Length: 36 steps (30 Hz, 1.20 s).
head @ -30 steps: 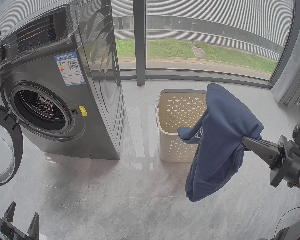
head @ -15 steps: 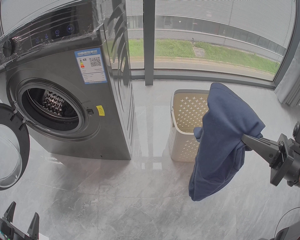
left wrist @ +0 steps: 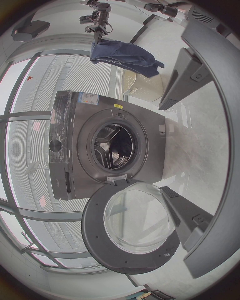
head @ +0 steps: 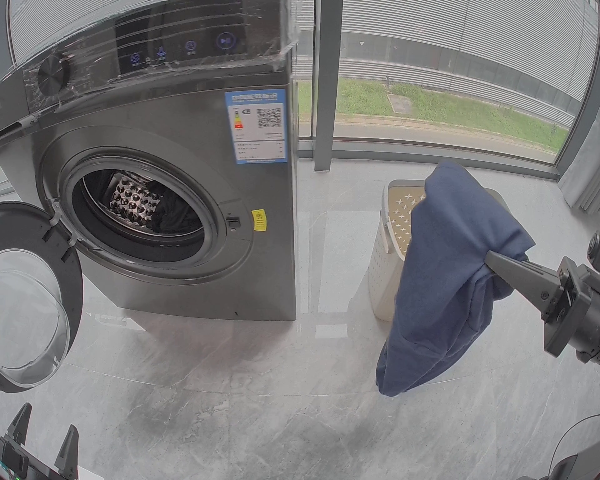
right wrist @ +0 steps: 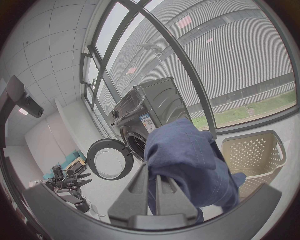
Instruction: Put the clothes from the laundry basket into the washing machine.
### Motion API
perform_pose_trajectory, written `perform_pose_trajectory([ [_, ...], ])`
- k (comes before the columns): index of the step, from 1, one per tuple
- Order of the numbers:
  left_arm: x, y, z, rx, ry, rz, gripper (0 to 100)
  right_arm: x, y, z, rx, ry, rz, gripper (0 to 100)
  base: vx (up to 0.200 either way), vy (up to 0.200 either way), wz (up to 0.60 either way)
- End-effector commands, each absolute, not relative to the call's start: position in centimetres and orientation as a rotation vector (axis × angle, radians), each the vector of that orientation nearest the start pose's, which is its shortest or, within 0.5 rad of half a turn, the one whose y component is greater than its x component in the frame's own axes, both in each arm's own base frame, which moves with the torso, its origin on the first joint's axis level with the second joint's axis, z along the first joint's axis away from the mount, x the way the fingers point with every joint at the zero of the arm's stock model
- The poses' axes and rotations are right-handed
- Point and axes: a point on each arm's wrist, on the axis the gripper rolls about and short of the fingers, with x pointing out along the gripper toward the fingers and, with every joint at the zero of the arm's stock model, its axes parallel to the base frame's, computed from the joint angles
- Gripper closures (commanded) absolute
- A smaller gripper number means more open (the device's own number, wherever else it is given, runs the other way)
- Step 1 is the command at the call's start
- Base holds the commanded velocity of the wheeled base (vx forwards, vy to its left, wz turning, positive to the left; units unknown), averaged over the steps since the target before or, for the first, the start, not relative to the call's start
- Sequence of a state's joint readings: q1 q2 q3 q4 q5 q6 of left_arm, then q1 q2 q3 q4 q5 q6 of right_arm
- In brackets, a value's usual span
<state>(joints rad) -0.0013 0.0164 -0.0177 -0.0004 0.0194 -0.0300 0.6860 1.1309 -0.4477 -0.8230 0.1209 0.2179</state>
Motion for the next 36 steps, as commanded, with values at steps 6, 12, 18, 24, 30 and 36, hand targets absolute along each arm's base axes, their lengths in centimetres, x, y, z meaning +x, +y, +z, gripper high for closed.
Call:
perform_pose_trajectory([
  [6,-2.25,0.05,7.65,-0.031,0.004,0.018,0,12.10,10.16,23.13,0.244,-0.034,0.810,100,0.000,0.100,0.00],
  [12,-2.25,0.04,7.65,-0.031,0.004,0.020,0,12.24,10.27,22.85,0.244,-0.022,0.809,100,-0.200,0.000,0.00],
  [18,-2.25,0.05,7.65,-0.031,0.004,0.018,0,12.27,10.28,22.80,0.250,-0.018,0.806,100,-0.200,0.000,0.00],
  [24,-2.25,0.05,7.65,-0.031,0.004,0.018,0,12.36,10.35,22.80,0.255,-0.016,0.805,100,-0.133,0.000,0.00],
  [30,-2.25,0.05,7.65,-0.031,0.004,0.018,0,12.39,10.37,22.82,0.256,-0.016,0.804,100,0.000,0.200,0.00],
  [36,-2.25,0.05,7.65,-0.031,0.004,0.018,0,12.42,10.39,22.79,0.255,-0.015,0.803,100,0.000,0.200,0.00],
])
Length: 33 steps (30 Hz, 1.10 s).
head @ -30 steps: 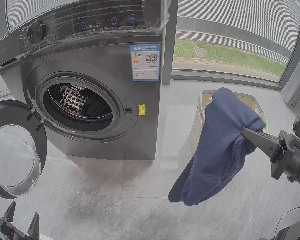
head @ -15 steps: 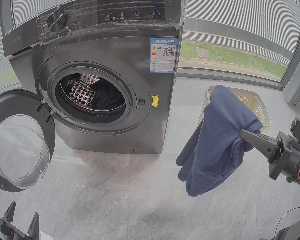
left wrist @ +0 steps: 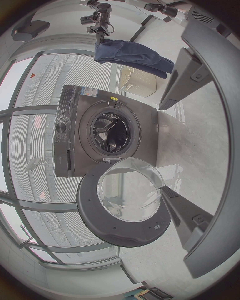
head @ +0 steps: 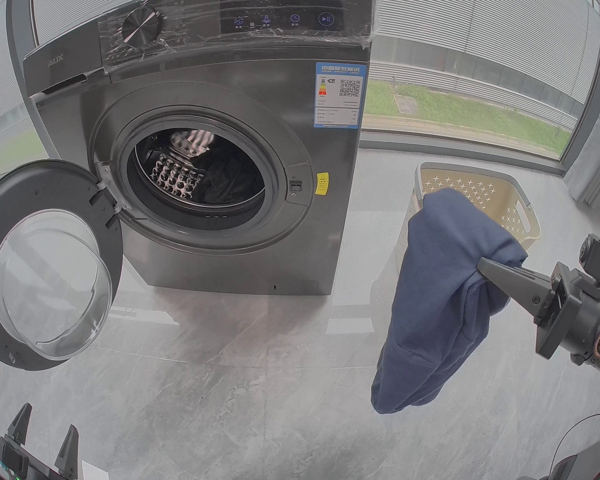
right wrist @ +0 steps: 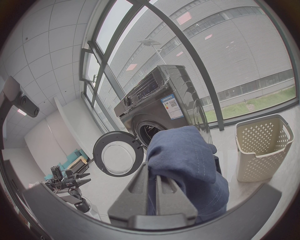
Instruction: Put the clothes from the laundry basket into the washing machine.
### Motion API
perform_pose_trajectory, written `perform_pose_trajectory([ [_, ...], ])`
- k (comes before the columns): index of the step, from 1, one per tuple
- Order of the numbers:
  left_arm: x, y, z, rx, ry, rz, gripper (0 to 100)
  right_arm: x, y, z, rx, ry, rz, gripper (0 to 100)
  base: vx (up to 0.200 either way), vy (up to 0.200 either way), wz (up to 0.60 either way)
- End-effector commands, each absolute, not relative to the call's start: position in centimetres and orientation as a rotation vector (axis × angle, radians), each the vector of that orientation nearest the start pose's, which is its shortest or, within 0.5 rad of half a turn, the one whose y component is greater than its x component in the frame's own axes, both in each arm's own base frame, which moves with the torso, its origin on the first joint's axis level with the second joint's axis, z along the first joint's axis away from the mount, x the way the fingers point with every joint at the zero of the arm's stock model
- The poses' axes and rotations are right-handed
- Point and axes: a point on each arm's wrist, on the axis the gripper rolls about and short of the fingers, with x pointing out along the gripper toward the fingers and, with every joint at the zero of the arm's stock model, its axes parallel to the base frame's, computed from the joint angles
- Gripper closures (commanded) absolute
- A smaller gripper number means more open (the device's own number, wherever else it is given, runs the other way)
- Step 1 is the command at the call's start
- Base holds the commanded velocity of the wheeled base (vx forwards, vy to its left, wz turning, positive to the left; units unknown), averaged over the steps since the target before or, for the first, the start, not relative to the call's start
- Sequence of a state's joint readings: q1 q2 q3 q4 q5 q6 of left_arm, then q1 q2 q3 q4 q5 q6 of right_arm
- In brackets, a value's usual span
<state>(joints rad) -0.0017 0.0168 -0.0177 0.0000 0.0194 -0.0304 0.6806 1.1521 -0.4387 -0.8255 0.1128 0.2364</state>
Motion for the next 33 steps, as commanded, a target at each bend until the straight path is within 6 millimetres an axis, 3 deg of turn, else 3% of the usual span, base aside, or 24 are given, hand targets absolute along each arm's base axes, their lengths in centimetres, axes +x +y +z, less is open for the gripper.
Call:
perform_pose_trajectory([
  [1,-2.25,0.05,7.65,-0.031,0.004,0.018,0,12.42,10.39,22.79,0.255,-0.015,0.803,100,0.000,0.200,0.00],
  [12,-2.25,0.05,7.65,-0.034,0.004,0.018,0,12.53,10.45,22.67,0.253,-0.009,0.801,100,0.000,0.200,0.00],
  [22,-2.25,0.05,7.65,-0.032,0.004,0.018,0,12.54,10.49,22.60,0.253,-0.006,0.802,100,0.000,0.000,0.00],
  [27,-2.25,0.04,7.65,-0.032,0.004,0.020,0,12.54,10.49,22.60,0.254,-0.005,0.802,100,0.200,0.000,0.00],
  [33,-2.25,0.05,7.65,-0.034,0.004,0.018,0,12.54,10.49,22.60,0.253,-0.006,0.802,100,0.000,0.000,0.00],
])
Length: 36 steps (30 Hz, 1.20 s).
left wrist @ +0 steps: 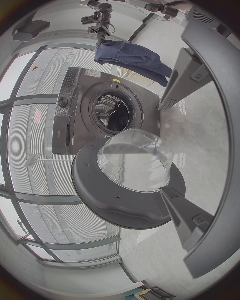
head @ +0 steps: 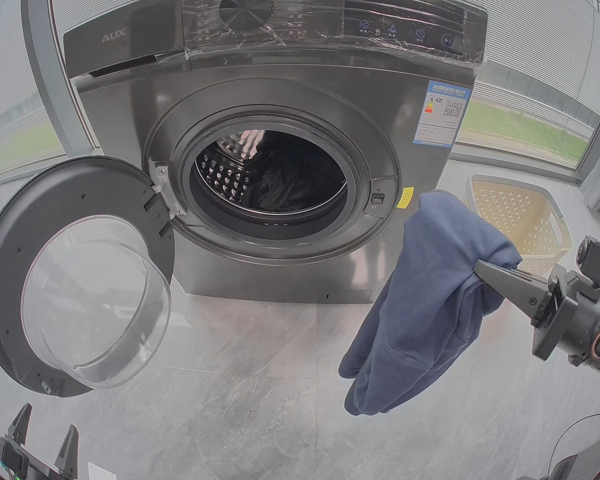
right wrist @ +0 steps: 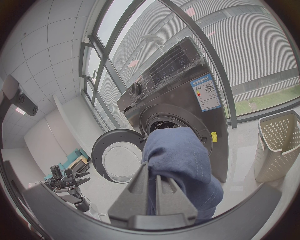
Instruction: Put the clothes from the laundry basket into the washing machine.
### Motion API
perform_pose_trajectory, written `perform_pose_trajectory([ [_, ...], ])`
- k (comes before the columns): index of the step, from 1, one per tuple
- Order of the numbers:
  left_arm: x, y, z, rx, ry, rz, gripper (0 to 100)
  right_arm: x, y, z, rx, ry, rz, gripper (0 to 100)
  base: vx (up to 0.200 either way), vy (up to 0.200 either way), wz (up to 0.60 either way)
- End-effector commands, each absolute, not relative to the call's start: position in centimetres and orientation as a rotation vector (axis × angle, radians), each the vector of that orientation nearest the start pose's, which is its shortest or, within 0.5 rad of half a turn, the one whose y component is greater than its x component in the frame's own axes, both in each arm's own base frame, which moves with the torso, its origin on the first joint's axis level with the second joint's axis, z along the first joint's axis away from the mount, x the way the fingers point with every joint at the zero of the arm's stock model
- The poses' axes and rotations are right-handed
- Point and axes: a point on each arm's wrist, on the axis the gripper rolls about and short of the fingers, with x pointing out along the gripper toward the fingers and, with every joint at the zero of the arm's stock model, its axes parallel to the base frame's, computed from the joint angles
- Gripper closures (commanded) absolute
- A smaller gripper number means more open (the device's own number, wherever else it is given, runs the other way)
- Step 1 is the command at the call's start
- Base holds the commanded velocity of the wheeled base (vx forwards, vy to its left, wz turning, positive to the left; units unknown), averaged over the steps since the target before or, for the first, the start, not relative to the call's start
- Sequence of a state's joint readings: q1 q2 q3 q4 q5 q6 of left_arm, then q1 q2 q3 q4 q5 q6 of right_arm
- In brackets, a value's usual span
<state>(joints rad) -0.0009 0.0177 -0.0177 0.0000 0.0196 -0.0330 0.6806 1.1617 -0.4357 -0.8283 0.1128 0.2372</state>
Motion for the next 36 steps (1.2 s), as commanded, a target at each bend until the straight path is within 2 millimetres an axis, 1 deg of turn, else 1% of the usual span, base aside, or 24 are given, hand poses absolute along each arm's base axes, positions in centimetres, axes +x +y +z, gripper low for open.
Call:
perform_pose_trajectory([
  [1,-2.2,0.0,7.7,-0.032,0.004,0.020,0,12.5,10.5,22.6,0.253,-0.006,0.802,100,0.000,0.000,0.00],
  [3,-2.2,0.0,7.7,-0.032,0.004,0.018,0,12.5,10.5,22.6,0.253,-0.006,0.802,100,0.000,0.000,0.00],
  [15,-2.2,0.0,7.7,-0.032,0.004,0.020,0,12.5,10.5,22.6,0.254,-0.005,0.802,100,0.000,0.200,0.00],
  [23,-2.2,0.0,7.7,-0.029,0.004,0.020,0,12.7,10.8,22.2,0.244,0.024,0.807,100,0.000,0.000,0.00],
  [24,-2.2,0.0,7.7,-0.029,0.004,0.020,0,13.3,11.3,21.6,0.232,0.054,0.799,100,0.000,0.000,0.00],
  [27,-2.3,0.0,7.6,-0.028,0.003,0.020,0,14.2,12.2,21.3,0.225,0.073,0.781,100,0.000,0.000,0.00],
  [31,-2.3,0.1,7.6,-0.009,0.001,0.023,0,14.5,13.5,20.9,0.231,0.105,0.796,100,0.000,0.000,0.00],
  [32,-2.3,0.1,7.6,-0.005,0.001,0.023,0,14.6,13.6,20.9,0.233,0.104,0.796,100,0.000,0.000,0.00],
  [36,-2.3,0.0,7.6,0.017,0.000,0.015,0,15.7,14.9,22.3,0.272,0.037,0.804,100,0.000,0.000,0.00],
])
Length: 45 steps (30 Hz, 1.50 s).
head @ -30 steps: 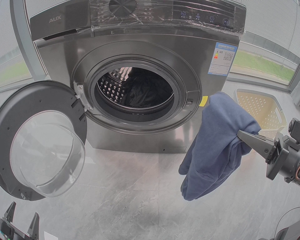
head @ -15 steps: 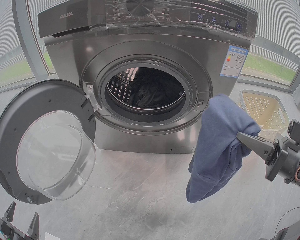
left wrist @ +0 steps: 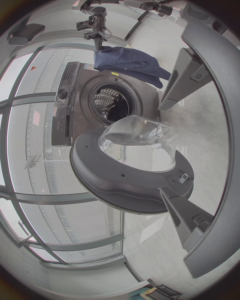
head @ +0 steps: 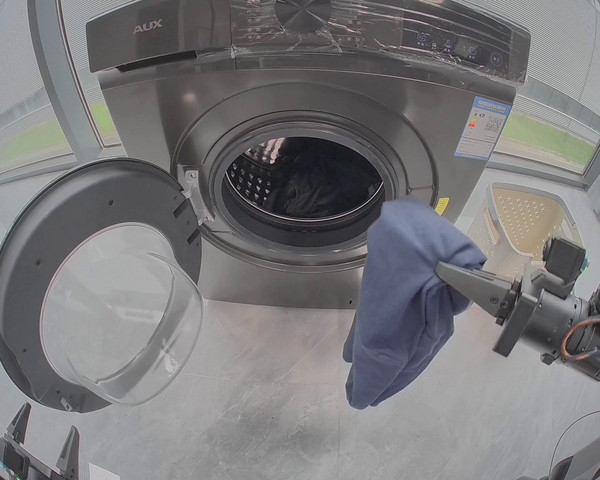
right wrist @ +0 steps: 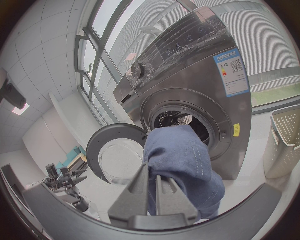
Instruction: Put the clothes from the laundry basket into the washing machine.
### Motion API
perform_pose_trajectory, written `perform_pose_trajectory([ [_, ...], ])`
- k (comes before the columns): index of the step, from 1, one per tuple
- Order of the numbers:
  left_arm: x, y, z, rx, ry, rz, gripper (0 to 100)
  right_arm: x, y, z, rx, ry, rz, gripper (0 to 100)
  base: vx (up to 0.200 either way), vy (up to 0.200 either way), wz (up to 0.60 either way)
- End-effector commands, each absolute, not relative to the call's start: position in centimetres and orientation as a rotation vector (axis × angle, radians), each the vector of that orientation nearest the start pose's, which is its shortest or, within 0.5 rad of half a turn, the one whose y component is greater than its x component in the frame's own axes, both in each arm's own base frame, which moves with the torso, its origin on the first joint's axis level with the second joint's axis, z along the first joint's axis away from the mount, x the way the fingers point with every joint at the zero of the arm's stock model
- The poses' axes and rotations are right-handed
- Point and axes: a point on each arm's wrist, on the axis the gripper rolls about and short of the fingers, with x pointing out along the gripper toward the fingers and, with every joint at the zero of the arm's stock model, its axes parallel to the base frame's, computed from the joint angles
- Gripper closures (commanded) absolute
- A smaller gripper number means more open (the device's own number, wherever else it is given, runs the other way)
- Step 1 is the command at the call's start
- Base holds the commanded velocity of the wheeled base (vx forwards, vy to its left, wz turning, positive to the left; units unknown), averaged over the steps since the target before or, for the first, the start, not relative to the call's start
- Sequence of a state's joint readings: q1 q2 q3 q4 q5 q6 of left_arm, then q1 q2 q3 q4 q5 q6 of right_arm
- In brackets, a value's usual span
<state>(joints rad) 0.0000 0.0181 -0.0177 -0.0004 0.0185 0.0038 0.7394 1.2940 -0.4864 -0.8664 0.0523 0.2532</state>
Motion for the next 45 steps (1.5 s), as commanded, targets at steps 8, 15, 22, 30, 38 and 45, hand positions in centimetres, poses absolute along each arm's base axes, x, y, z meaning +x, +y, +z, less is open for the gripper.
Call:
perform_pose_trajectory([
  [8,-3.5,-0.3,12.6,0.038,-0.193,-0.094,0,17.7,17.6,22.5,0.324,-0.007,0.827,100,0.000,0.000,0.00],
  [15,-1.1,-0.6,13.5,0.026,-0.005,-0.267,0,19.3,20.0,23.1,0.361,-0.038,0.839,100,0.000,0.000,0.00],
  [22,1.7,-1.0,15.7,-0.003,0.103,-0.459,0,20.4,22.1,22.7,0.422,-0.007,0.824,100,0.000,0.000,0.00],
  [30,6.4,-1.8,16.7,-0.026,0.195,-0.697,0,21.7,23.1,23.3,0.469,-0.093,0.811,100,0.000,0.000,0.00],
  [38,10.5,-5.2,17.3,0.000,0.222,-0.818,0,21.5,22.9,23.3,0.469,-0.091,0.809,100,0.000,0.000,0.00],
  [45,13.1,-7.4,16.9,0.001,0.282,-0.868,0,20.6,22.6,23.6,0.469,-0.093,0.825,100,0.000,0.000,0.00],
])
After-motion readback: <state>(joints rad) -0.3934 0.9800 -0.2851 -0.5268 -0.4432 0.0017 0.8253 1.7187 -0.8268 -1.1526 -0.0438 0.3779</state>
